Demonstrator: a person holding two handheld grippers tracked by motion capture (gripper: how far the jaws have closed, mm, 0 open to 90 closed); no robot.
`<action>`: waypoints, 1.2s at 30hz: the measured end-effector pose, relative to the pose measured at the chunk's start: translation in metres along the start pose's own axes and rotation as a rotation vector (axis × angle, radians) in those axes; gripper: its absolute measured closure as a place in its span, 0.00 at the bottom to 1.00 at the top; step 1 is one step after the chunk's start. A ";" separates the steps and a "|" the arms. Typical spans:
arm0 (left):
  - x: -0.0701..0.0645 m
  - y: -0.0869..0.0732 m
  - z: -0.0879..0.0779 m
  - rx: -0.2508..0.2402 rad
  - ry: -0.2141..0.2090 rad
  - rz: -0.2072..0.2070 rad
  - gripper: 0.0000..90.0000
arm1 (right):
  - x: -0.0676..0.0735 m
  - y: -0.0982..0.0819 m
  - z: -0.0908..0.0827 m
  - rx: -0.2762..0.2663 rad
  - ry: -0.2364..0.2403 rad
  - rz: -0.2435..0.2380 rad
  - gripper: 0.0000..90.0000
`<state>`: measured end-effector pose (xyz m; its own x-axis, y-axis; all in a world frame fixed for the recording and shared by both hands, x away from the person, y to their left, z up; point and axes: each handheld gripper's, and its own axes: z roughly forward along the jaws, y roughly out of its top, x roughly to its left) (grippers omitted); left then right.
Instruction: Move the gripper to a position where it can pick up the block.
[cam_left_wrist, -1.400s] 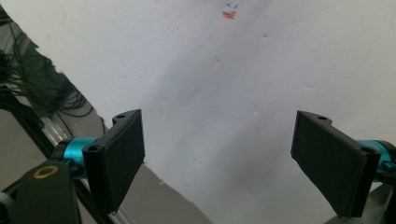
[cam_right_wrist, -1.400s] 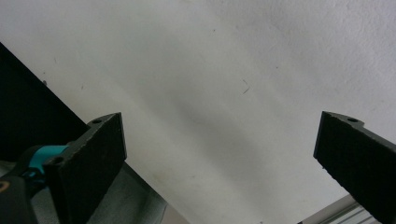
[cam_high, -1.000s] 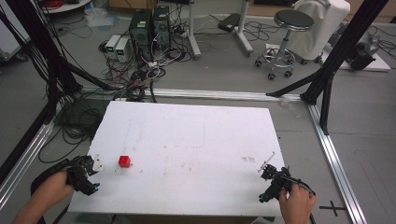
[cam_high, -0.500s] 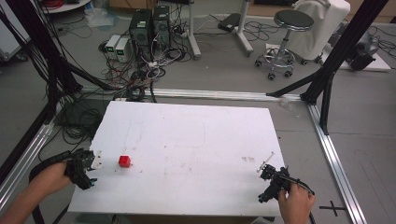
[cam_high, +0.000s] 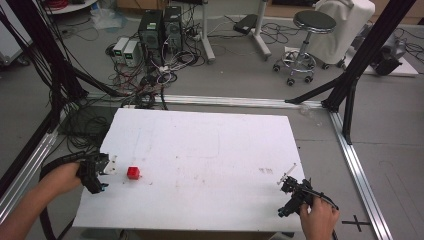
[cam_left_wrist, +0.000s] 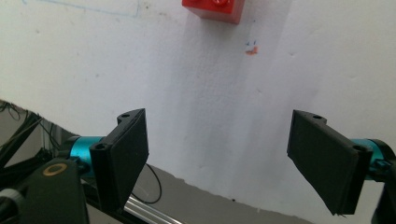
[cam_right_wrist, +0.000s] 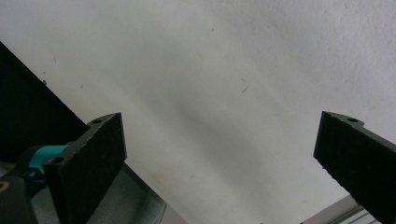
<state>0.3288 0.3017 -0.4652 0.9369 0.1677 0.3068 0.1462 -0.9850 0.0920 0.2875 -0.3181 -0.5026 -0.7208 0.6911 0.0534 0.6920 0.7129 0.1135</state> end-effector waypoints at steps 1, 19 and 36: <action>0.001 0.001 0.001 -0.006 -0.002 0.008 0.23 | 0.000 0.000 0.000 0.000 -0.002 -0.001 0.02; 0.026 0.028 0.014 -0.027 -0.067 0.167 0.23 | 0.001 0.002 -0.001 0.001 -0.005 -0.010 0.02; 0.035 0.054 0.028 -0.017 -0.142 0.257 0.23 | 0.001 0.003 0.002 0.008 0.005 -0.014 0.02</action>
<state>0.3784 0.2532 -0.4765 0.9778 -0.0957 0.1862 -0.1057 -0.9934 0.0450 0.2890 -0.3150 -0.5046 -0.7302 0.6808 0.0566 0.6825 0.7232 0.1061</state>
